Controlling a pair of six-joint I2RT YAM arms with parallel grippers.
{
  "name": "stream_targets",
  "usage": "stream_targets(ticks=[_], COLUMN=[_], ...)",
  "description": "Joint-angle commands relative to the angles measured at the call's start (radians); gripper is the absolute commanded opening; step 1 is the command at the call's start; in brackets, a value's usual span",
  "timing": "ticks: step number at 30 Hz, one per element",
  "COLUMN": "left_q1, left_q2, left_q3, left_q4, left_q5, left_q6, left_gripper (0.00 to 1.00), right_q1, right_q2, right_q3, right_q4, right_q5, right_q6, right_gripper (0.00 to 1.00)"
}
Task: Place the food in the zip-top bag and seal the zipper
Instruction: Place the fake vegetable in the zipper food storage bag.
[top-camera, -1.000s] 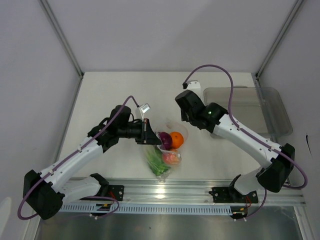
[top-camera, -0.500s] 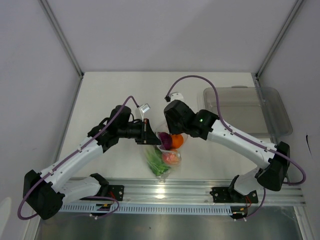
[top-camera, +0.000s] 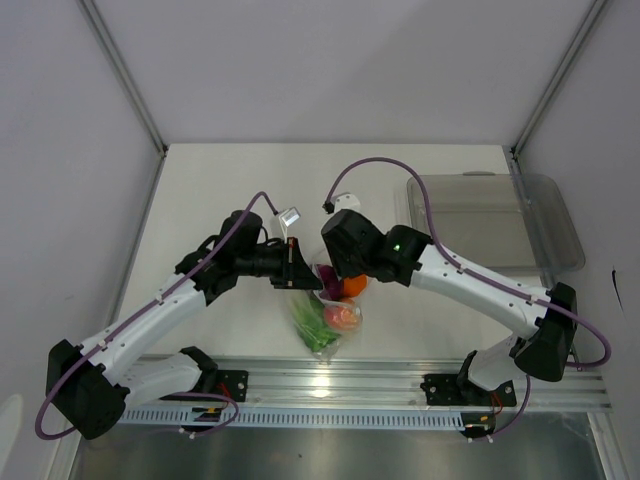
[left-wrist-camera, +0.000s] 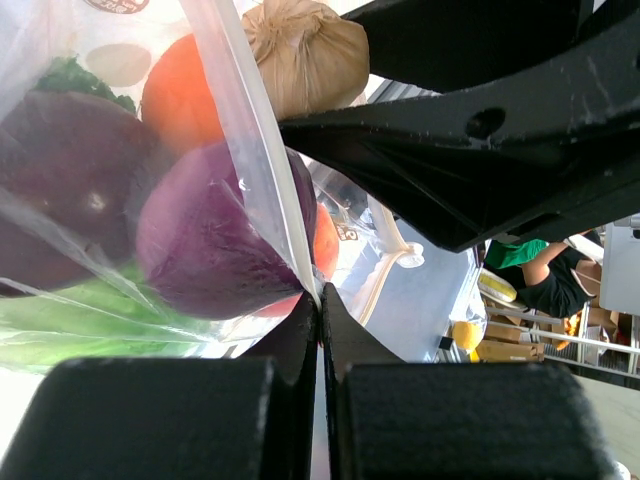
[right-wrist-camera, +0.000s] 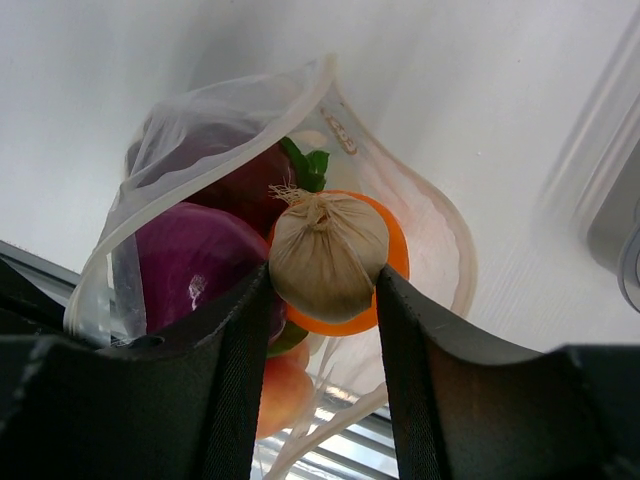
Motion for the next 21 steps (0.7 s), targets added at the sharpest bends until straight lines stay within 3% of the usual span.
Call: stream_targets(ticks=[1,4,7,9,10,11,21], left_q1=[0.005,0.005,0.005,0.006,0.006,0.006,0.006], left_q2=[-0.018,-0.02,-0.02,-0.021,-0.023,-0.024,-0.035], left_q3=[0.028,0.032,0.034,0.037,0.034,0.032,0.025], left_q4=[-0.001,0.0,0.002,-0.001,-0.001,-0.001,-0.008], left_q5=[-0.012,-0.009,-0.009,-0.009,-0.011,-0.009,-0.016], left_q6=[-0.005,-0.008,-0.009,-0.009,-0.009,-0.009,-0.009], left_gripper=[0.01,0.01,0.01,0.01,0.01,0.01,0.01], right_q1=[0.011,0.011,0.013,0.013,0.013,0.011,0.002], right_q2=[-0.017,-0.001,0.019,0.04,0.045,0.051,-0.064], right_q3=[0.008,0.005,0.027,0.046,0.062,0.069,0.047], right_q4=[-0.008,-0.002,0.001,0.0,0.004,0.006,-0.054], right_q5=[0.028,0.019,0.014,0.013,0.014,0.013,0.157], right_q6=[-0.007,-0.015,-0.027,-0.032,-0.034,-0.037,0.061], right_gripper=[0.48,0.51,0.61,0.75,0.96,0.99,0.99])
